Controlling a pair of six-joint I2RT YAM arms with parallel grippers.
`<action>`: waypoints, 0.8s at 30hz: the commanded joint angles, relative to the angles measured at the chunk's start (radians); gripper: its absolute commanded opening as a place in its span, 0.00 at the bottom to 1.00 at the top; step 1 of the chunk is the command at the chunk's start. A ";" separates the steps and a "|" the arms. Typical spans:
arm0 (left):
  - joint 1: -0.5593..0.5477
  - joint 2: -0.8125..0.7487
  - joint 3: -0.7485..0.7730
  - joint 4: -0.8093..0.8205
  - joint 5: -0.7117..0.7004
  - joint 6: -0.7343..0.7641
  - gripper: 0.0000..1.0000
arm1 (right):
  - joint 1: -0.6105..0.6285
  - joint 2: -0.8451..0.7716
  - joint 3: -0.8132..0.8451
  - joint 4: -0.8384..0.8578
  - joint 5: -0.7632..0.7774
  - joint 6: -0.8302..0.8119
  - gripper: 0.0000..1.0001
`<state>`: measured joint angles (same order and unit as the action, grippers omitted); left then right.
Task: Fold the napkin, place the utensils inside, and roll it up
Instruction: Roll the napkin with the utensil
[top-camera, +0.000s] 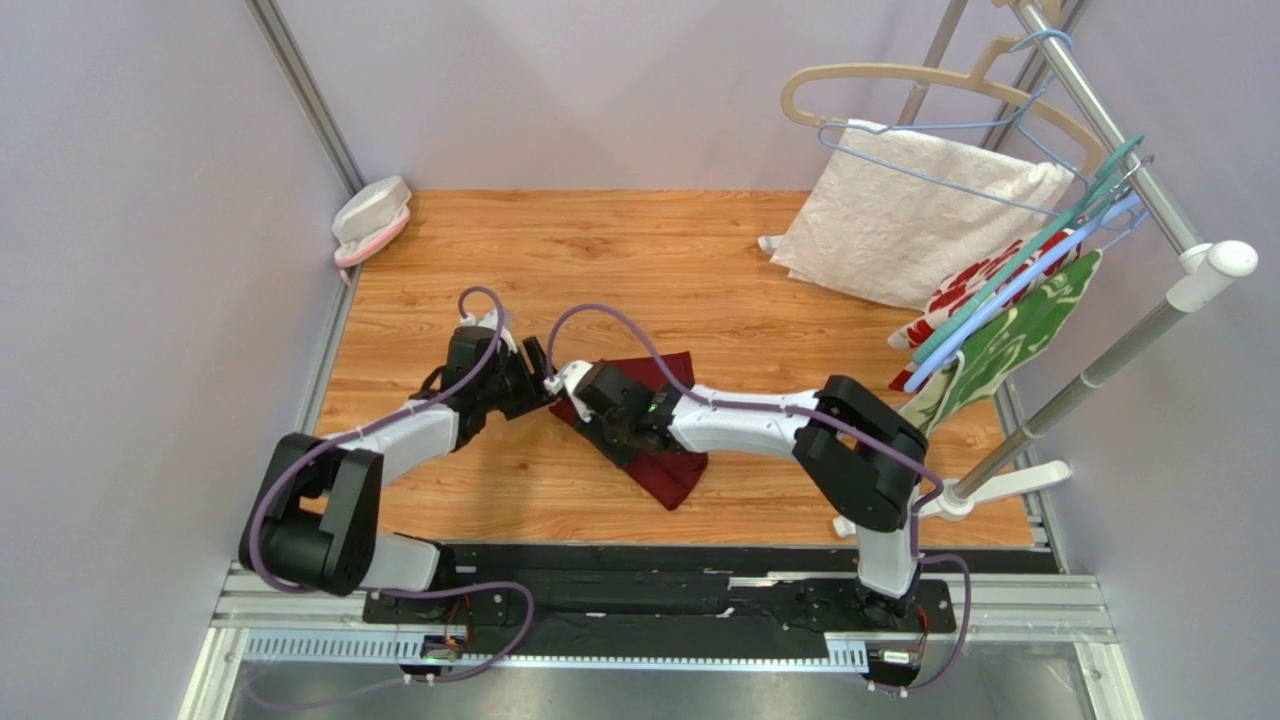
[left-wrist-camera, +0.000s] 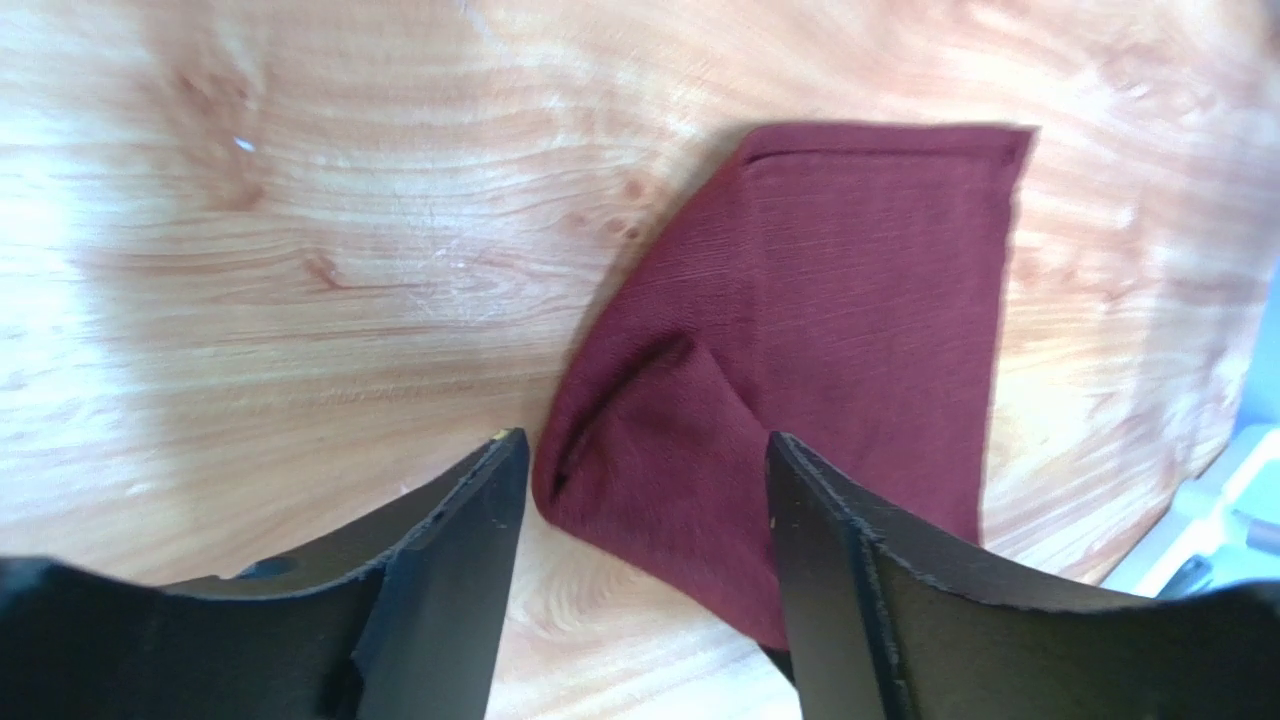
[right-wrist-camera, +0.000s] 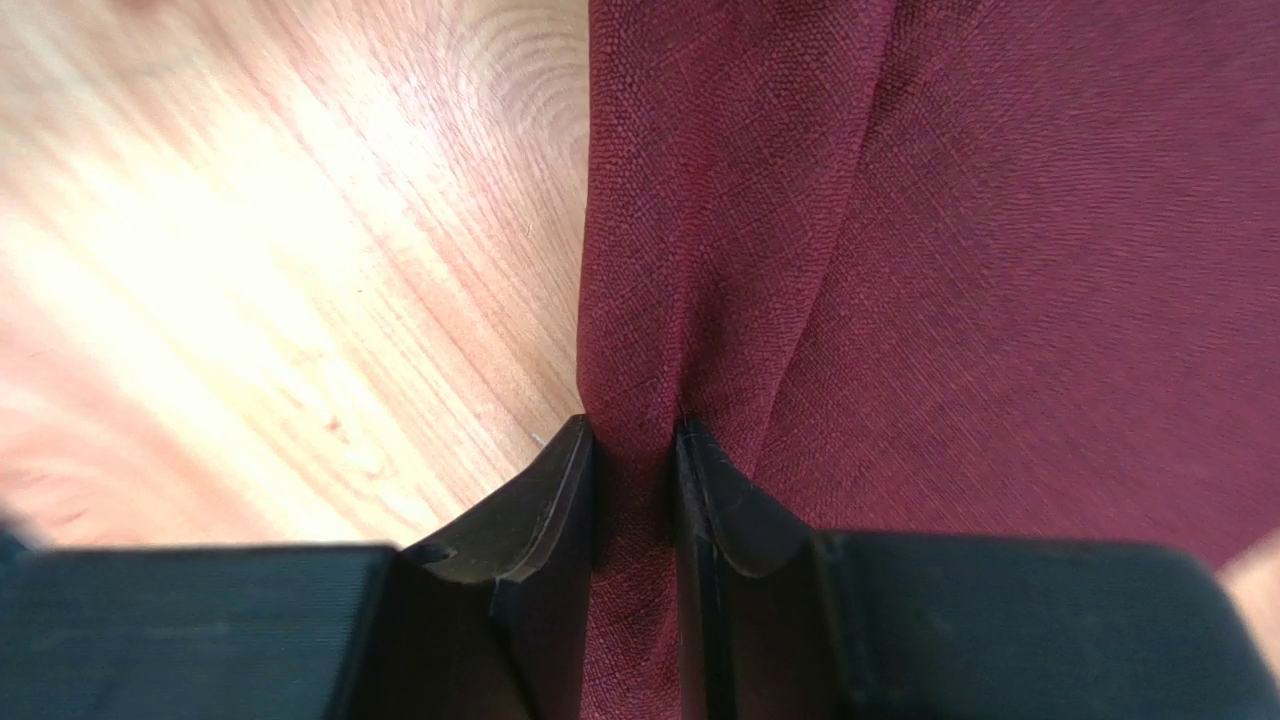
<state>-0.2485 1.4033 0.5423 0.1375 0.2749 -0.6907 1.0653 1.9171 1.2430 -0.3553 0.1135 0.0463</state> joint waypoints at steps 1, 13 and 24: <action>-0.002 -0.142 0.038 -0.076 -0.071 0.028 0.70 | -0.099 -0.018 -0.074 0.044 -0.441 0.067 0.18; -0.002 -0.264 -0.071 -0.069 -0.057 0.042 0.69 | -0.267 0.080 -0.085 0.173 -0.952 0.191 0.17; -0.002 -0.236 -0.133 0.051 0.013 0.040 0.64 | -0.384 0.210 -0.114 0.332 -1.065 0.332 0.13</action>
<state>-0.2485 1.1660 0.4263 0.0868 0.2543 -0.6651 0.7128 2.0621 1.1500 -0.0772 -0.9501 0.3298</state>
